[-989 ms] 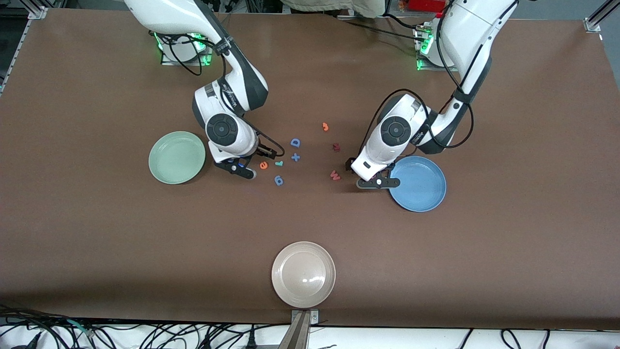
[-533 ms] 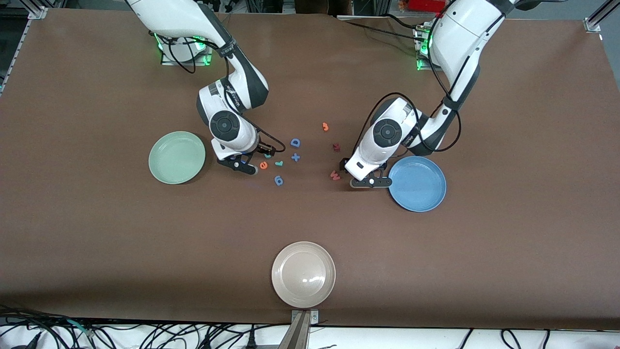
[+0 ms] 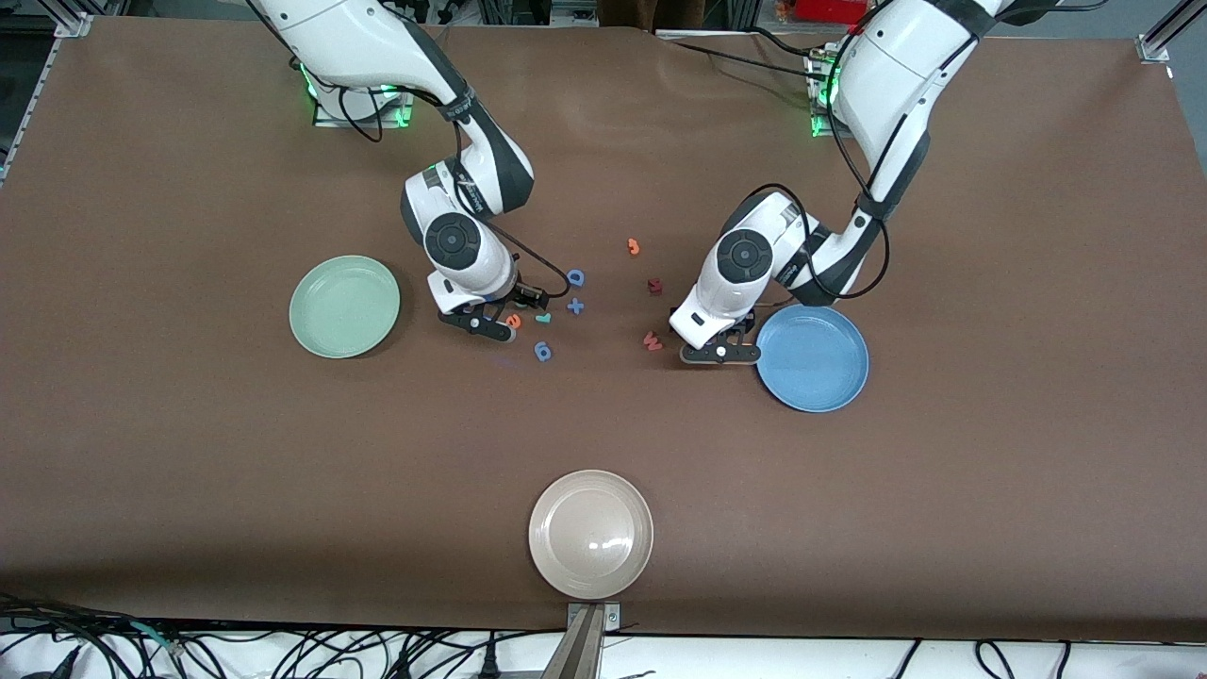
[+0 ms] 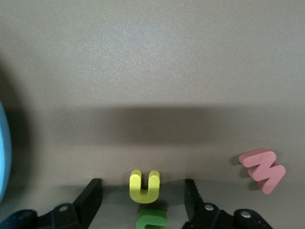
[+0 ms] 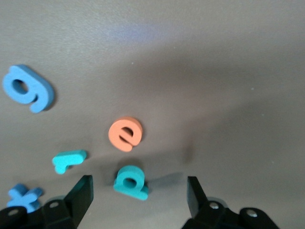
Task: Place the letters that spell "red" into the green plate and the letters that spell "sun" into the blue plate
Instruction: 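Grasp the yellow u with the left gripper while the right gripper grasps the teal p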
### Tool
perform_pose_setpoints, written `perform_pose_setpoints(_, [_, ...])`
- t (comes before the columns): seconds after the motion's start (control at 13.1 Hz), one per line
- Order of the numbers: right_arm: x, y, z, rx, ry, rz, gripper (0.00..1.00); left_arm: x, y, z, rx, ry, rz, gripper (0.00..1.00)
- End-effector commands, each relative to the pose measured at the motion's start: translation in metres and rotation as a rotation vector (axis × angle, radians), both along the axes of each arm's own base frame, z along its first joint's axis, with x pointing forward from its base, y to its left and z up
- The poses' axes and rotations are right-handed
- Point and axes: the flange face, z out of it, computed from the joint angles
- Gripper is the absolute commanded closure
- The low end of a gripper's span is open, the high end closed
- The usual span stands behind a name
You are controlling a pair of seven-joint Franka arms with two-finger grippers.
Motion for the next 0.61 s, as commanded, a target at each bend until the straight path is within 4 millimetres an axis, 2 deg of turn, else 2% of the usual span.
perform_pose_setpoints(0.0, [-0.003,0.002,-0.004,0.007,-0.003,-0.014,0.25,-0.002,0.001,-0.001,0.021,-0.018,0.005,0.53])
perform_pose_setpoints(0.23, [-0.003,0.002,-0.004,0.007,-0.003,-0.016,0.28,0.000,0.001,0.002,0.019,-0.022,0.007,0.76])
perform_pose_setpoints(0.3, [-0.003,0.002,-0.003,0.008,-0.005,-0.016,0.35,0.001,0.002,0.003,0.020,-0.023,0.009,0.81])
perform_pose_setpoints(0.38, [-0.003,0.002,-0.003,0.008,-0.005,-0.016,0.42,0.006,0.004,0.008,0.018,-0.027,0.019,0.84])
perform_pose_setpoints(0.53, [-0.003,0.002,-0.003,0.009,-0.006,-0.016,0.46,0.015,0.003,0.030,0.027,-0.039,0.022,0.84])
